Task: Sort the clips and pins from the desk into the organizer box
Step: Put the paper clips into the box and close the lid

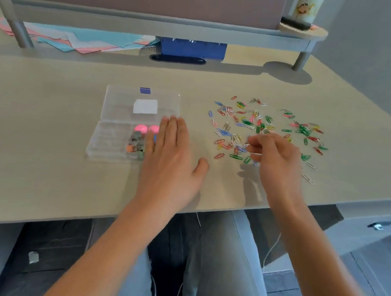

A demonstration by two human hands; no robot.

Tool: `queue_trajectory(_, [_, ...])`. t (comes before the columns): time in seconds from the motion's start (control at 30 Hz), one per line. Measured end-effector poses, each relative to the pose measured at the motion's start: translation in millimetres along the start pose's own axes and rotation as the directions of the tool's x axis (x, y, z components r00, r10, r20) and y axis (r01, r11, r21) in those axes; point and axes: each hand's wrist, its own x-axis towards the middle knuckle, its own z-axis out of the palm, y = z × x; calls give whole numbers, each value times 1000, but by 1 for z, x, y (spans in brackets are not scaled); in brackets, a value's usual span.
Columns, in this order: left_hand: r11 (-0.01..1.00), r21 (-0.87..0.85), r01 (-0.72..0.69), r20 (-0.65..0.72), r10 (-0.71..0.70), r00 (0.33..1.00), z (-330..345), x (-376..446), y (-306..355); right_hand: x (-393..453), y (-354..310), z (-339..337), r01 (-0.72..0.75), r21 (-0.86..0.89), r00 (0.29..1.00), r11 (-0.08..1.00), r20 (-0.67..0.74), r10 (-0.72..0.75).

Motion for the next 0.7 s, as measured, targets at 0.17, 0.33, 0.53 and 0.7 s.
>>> queue_trajectory(0.17, [996,-50,-68,112,73,991,32,13,52,12,23,-46,83,-221,994,972,-49,-96])
queue_trajectory(0.33, [1000,24,-17,193,12,981,60,33,79,35,55,-73,81,-717,985,693,-50,-166])
queue_trajectory(0.53, [983,166,76,229,-113,967,86,57,89,70,73,-77,-26,-878,1000,478,-28,2])
queue_trajectory(0.7, [970,207,130,213,-174,961,99,90,85,126,72,-73,-107,-882,994,458,-86,65])
